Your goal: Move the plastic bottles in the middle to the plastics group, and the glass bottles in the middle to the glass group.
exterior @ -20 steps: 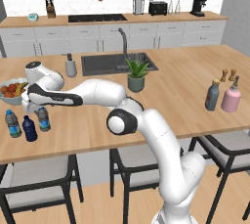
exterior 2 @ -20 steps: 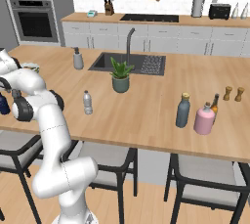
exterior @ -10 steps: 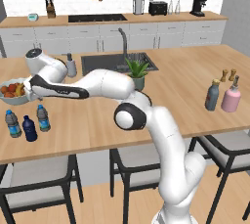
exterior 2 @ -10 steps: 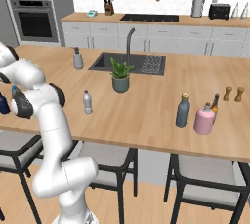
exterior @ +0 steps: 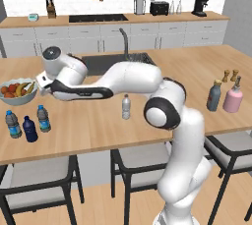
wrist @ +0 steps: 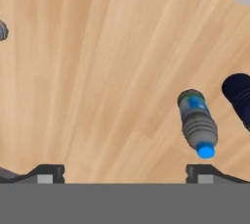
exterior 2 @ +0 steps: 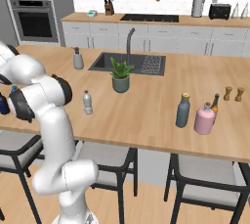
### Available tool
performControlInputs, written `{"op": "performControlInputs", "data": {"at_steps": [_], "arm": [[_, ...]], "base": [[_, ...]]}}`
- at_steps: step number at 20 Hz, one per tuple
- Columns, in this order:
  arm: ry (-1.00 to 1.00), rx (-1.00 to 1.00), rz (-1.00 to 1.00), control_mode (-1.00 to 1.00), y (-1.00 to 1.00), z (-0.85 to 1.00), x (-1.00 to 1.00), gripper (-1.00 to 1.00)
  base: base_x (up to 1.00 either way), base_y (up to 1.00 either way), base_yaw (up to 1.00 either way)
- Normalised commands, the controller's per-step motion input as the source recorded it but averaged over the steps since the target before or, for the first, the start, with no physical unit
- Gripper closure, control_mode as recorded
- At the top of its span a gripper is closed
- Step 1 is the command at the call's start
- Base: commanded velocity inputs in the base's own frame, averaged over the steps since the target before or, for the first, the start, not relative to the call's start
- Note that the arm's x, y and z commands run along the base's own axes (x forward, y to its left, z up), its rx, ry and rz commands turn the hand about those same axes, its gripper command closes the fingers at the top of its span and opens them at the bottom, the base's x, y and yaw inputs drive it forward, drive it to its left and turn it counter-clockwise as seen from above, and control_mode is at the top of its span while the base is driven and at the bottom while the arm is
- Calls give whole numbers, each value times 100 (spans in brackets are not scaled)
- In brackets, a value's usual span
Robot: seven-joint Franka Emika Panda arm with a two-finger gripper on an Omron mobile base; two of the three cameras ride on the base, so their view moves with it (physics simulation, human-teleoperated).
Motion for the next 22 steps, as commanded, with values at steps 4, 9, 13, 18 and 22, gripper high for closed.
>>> {"op": "performControlInputs", "data": {"at_steps": [4,9,13,18,22], "arm": [[8,14,0,-100,-100,47,-4,-100],[24,1,4,-100,-91,64,-1,-100],[16,-1,10,-100,-61,61,-25,-100],[0,-2,13,-100,-50,19,-72,-100],[-16,-2,12,-100,-68,-12,-79,-100]], "base": [[0,0,0],[0,0,0],[0,0,0],[0,0,0],[0,0,0]]}}
